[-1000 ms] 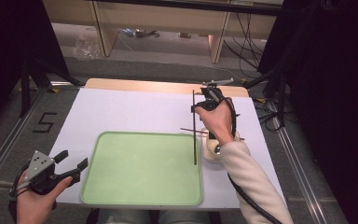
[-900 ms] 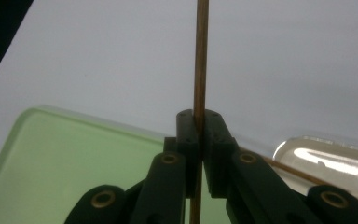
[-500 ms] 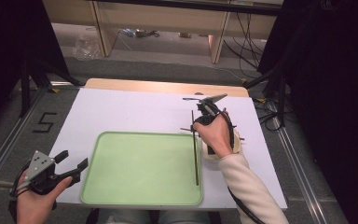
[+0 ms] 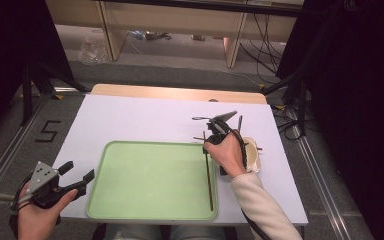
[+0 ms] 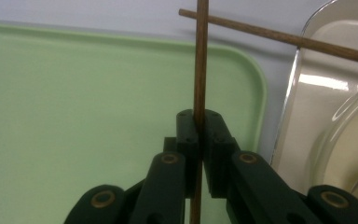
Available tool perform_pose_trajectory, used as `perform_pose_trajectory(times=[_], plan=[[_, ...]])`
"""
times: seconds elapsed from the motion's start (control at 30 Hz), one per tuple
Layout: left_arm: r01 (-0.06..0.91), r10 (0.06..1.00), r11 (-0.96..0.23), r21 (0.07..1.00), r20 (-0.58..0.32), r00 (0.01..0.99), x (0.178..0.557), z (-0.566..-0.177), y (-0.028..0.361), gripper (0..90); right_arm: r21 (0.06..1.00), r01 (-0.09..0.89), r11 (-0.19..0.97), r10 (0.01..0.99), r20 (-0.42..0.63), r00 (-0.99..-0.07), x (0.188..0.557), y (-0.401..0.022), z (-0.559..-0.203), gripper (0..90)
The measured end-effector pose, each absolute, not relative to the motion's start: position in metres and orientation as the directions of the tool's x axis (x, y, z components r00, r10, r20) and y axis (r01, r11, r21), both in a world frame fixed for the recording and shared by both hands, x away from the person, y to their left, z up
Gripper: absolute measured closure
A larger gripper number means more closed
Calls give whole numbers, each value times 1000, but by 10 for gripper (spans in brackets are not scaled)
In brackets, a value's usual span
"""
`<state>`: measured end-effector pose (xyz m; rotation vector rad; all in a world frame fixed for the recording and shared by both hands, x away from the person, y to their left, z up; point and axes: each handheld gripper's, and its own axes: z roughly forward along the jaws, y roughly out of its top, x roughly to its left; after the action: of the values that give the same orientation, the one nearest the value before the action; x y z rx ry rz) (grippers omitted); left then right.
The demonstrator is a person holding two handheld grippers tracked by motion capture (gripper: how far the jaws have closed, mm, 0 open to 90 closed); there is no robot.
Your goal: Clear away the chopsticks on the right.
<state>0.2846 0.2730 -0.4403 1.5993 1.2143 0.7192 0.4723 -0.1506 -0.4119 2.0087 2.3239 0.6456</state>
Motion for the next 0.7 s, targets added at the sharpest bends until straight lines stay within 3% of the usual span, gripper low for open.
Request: perform_pose_trajectory(times=[0.2,0.23,0.27,0.4,0.43,0.47,0.57,0.6,0.7], plan=[[368,940,-35,929,-95,329,285,-440,273,233,280,953,118,952,240,-189,472,-149,-422,871],[369,940,-36,929,-95,329,284,-440,273,233,303,940,157,946,227,-232,473,-151,-425,870],[367,939,-35,930,-95,329,284,-440,273,233,272,953,131,953,230,-196,472,-148,-425,870],[368,940,-36,929,-94,328,284,-440,273,233,256,957,138,955,223,-197,472,-147,-429,867],[369,940,-37,929,-93,328,284,-440,273,233,226,969,103,961,228,-156,471,-143,-428,865],[369,940,-35,929,-95,327,284,-440,273,233,268,946,183,947,211,-243,474,-148,-433,865],[370,941,-33,928,-97,326,285,-440,273,233,262,944,201,945,200,-257,475,-148,-438,863],[370,941,-32,929,-97,325,284,-440,273,233,225,964,141,959,210,-189,475,-143,-439,861],[370,942,-26,929,-101,321,284,-440,273,233,204,972,121,963,211,-165,474,-140,-441,860]])
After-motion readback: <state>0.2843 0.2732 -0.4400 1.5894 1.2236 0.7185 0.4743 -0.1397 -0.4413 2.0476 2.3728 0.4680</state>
